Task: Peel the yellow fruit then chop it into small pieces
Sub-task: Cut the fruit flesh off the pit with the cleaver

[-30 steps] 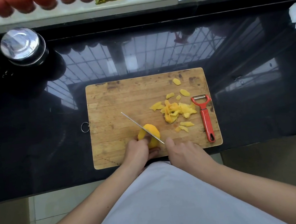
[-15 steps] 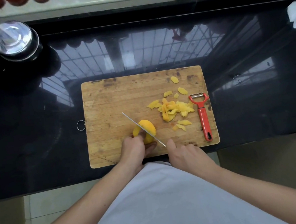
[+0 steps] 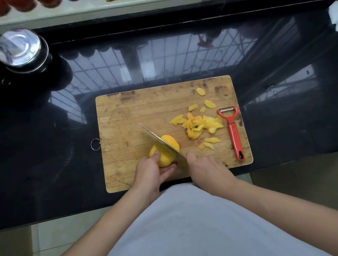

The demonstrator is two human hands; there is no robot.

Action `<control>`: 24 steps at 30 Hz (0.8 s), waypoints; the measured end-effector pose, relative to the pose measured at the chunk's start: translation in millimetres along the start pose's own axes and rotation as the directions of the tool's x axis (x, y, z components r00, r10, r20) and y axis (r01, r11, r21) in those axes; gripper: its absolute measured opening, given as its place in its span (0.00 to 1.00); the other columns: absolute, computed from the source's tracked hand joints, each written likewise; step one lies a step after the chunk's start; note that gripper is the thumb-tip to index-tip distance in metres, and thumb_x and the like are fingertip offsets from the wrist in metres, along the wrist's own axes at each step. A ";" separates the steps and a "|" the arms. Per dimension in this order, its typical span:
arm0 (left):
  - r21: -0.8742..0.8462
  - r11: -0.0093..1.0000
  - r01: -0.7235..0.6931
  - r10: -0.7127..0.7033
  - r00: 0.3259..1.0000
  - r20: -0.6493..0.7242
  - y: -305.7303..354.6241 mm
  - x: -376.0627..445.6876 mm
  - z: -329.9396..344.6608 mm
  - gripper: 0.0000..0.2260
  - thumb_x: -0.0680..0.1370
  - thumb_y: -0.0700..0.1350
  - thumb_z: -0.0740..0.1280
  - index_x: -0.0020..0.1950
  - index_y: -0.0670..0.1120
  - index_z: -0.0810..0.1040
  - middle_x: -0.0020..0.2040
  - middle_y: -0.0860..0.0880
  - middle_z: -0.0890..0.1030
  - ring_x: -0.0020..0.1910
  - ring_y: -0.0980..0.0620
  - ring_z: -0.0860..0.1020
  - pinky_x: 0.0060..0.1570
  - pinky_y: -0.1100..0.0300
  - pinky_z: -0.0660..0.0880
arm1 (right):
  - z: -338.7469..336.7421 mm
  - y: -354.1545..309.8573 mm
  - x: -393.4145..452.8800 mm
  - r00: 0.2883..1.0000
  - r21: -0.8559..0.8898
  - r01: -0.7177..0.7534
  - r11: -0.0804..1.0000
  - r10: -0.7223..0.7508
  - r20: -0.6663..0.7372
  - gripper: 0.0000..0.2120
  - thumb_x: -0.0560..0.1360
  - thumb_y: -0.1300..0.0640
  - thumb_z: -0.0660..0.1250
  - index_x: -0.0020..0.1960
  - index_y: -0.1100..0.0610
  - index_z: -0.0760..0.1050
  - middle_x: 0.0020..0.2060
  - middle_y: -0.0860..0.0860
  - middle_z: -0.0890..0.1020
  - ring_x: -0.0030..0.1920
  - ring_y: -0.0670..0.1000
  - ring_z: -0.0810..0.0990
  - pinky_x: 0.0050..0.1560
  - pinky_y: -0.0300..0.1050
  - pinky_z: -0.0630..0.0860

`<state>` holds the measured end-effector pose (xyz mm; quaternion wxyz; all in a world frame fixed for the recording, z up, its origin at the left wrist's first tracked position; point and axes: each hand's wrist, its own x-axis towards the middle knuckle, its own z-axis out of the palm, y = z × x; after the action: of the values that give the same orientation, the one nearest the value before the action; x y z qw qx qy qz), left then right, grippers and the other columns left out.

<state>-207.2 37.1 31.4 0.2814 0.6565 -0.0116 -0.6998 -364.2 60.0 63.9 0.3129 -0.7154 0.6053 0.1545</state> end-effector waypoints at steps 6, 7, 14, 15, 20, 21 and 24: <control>0.213 0.975 -0.070 0.074 0.997 -0.010 3.0 -2.2 -23.7 0.11 0.87 0.47 0.61 0.68 0.46 0.72 0.56 0.40 0.82 0.50 0.42 0.87 0.54 0.50 0.84 | -1.0 10.3 6.3 0.998 0.076 -0.053 0.996 0.056 -0.039 0.06 0.84 0.59 0.56 0.49 0.52 0.62 0.33 0.49 0.72 0.32 0.51 0.70 0.27 0.46 0.60; 0.315 0.945 -0.091 0.103 0.994 -0.022 3.1 -0.4 -28.2 0.10 0.87 0.49 0.61 0.66 0.48 0.73 0.56 0.41 0.82 0.48 0.43 0.87 0.52 0.50 0.84 | -0.9 11.2 6.7 0.997 0.080 -0.054 0.995 0.058 -0.041 0.06 0.84 0.58 0.56 0.50 0.51 0.62 0.33 0.48 0.72 0.32 0.50 0.71 0.28 0.46 0.63; 0.885 0.191 -0.426 0.567 0.783 0.255 8.1 5.6 -70.9 0.19 0.81 0.55 0.67 0.71 0.53 0.72 0.65 0.53 0.74 0.61 0.52 0.76 0.60 0.49 0.77 | 0.9 10.7 5.9 0.996 0.060 -0.055 0.997 0.059 -0.071 0.06 0.85 0.56 0.57 0.49 0.51 0.62 0.34 0.49 0.73 0.33 0.50 0.72 0.30 0.48 0.66; 0.870 -0.017 -0.493 0.608 0.685 0.401 8.5 4.3 -73.7 0.21 0.80 0.54 0.70 0.71 0.52 0.72 0.66 0.53 0.72 0.62 0.52 0.74 0.57 0.49 0.77 | 0.9 10.7 5.7 0.995 0.058 -0.056 0.997 0.061 -0.078 0.07 0.85 0.56 0.57 0.49 0.51 0.62 0.34 0.48 0.72 0.33 0.49 0.71 0.29 0.47 0.65; 0.525 -0.698 -0.487 0.347 0.411 0.843 6.5 24.8 -78.8 0.27 0.73 0.53 0.77 0.68 0.46 0.75 0.69 0.43 0.75 0.67 0.41 0.74 0.57 0.46 0.79 | 1.8 11.1 5.2 0.994 0.053 -0.050 0.997 0.054 -0.091 0.06 0.85 0.57 0.57 0.49 0.51 0.62 0.33 0.48 0.72 0.32 0.50 0.71 0.28 0.47 0.65; 0.522 -0.702 -0.485 0.349 0.405 0.845 6.3 29.2 -75.7 0.26 0.73 0.51 0.78 0.68 0.45 0.76 0.67 0.43 0.76 0.65 0.41 0.75 0.56 0.46 0.79 | 2.4 11.3 5.7 0.994 0.050 -0.042 0.998 0.047 -0.099 0.06 0.84 0.57 0.57 0.50 0.51 0.63 0.33 0.48 0.72 0.32 0.50 0.72 0.28 0.47 0.67; 0.556 -0.649 -0.520 0.440 0.340 0.831 9.0 38.3 -69.5 0.23 0.74 0.45 0.78 0.65 0.41 0.77 0.62 0.42 0.78 0.60 0.41 0.78 0.51 0.46 0.81 | 3.2 10.6 7.0 0.993 0.035 -0.029 0.999 0.033 -0.114 0.05 0.84 0.57 0.58 0.50 0.51 0.64 0.34 0.49 0.74 0.34 0.52 0.75 0.30 0.50 0.70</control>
<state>-138.7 38.4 -9.6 0.0568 0.4460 -0.8819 -0.1418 -372.4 55.9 54.5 0.2872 -0.7082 0.6358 0.1079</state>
